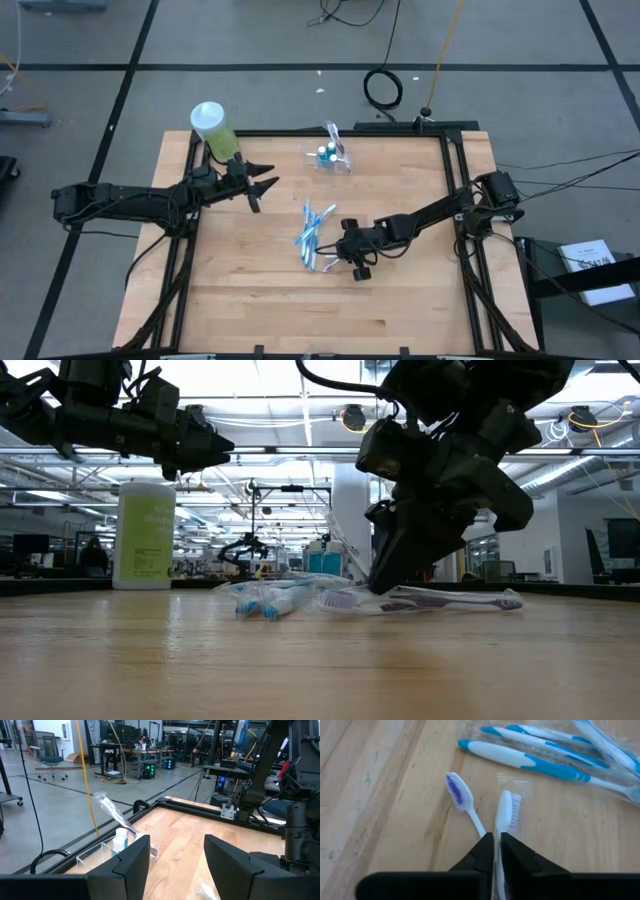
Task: Pick & Place toothbrushing station
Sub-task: Put the purple toothbrush into the transparent organizer
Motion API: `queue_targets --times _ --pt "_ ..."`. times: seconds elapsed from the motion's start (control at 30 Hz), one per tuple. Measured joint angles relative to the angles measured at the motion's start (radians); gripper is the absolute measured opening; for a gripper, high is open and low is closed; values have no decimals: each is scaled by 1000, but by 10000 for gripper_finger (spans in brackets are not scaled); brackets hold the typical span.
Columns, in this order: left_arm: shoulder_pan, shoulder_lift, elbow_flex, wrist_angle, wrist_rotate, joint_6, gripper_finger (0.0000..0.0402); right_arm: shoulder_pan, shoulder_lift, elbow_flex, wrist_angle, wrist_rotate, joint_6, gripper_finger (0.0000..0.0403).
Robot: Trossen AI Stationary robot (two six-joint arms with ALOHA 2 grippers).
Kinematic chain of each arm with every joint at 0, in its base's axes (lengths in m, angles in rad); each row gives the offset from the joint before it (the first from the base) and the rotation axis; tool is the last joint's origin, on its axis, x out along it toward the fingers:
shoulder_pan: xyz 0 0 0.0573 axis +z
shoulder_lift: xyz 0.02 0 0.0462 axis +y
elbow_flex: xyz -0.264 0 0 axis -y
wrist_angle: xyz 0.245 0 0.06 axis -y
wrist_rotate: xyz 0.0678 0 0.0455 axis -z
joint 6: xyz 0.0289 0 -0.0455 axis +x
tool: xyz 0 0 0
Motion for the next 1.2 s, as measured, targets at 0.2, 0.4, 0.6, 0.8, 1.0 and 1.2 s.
queue_targets --times 0.2,0.4,0.6,0.8,1.0,1.2 --pt "0 0 0 0 0 0 196 0 0 0 -3 1 14 96" --pt "0 0 0 0 0 0 196 0 0 0 -3 24 28 141" --pt "0 0 0 0 0 0 196 -7 0 0 -3 54 33 125" --pt "0 0 0 0 0 0 196 -13 0 0 -4 53 53 104" --pt "0 0 0 0 0 0 196 -13 16 1 -2 53 54 100" --pt "0 0 0 0 0 0 196 -13 43 2 15 54 52 100"
